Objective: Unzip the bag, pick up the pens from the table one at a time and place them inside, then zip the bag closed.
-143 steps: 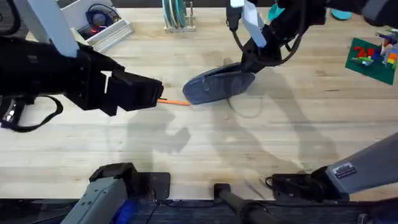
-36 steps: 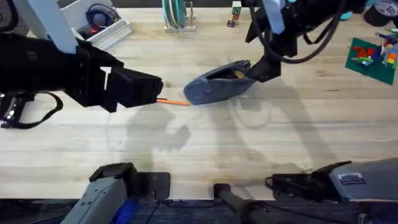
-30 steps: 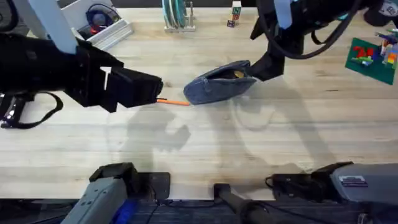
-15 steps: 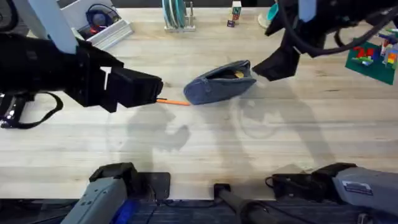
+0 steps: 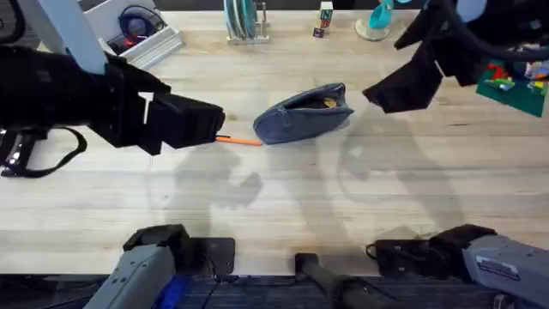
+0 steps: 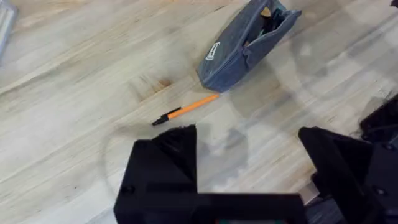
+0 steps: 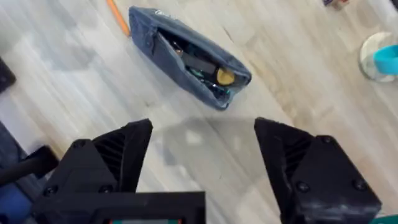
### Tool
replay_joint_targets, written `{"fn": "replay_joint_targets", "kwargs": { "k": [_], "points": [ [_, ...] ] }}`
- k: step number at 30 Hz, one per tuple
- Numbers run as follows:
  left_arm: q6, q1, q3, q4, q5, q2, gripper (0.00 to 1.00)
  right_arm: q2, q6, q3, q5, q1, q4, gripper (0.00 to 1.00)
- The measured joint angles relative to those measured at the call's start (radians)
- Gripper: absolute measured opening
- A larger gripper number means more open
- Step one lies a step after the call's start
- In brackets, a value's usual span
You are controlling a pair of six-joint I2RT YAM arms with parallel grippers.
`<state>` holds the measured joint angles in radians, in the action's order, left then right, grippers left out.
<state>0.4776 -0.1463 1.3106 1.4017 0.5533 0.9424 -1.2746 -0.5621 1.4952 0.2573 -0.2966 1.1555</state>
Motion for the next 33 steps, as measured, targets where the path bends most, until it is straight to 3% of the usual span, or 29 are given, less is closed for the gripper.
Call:
{"fn": "replay_joint_targets", "kwargs": {
  "k": [18, 25, 33],
  "points": [
    [0.0, 0.0, 0.0, 0.0, 0.0, 0.0, 0.995, 0.04, 0.203, 0.0, -0.09, 0.0, 0.106, 0.996],
    [-0.038, 0.0, 0.0, 0.0, -0.021, 0.0, 0.995, 0.063, 0.239, -0.002, -0.101, 0.0, 0.122, 0.996],
    [-0.092, 0.0, 0.0, 0.0, -0.051, 0.0, 0.995, 0.152, 0.245, -0.133, -0.101, 0.0, 0.077, 0.995]
  ]
}}
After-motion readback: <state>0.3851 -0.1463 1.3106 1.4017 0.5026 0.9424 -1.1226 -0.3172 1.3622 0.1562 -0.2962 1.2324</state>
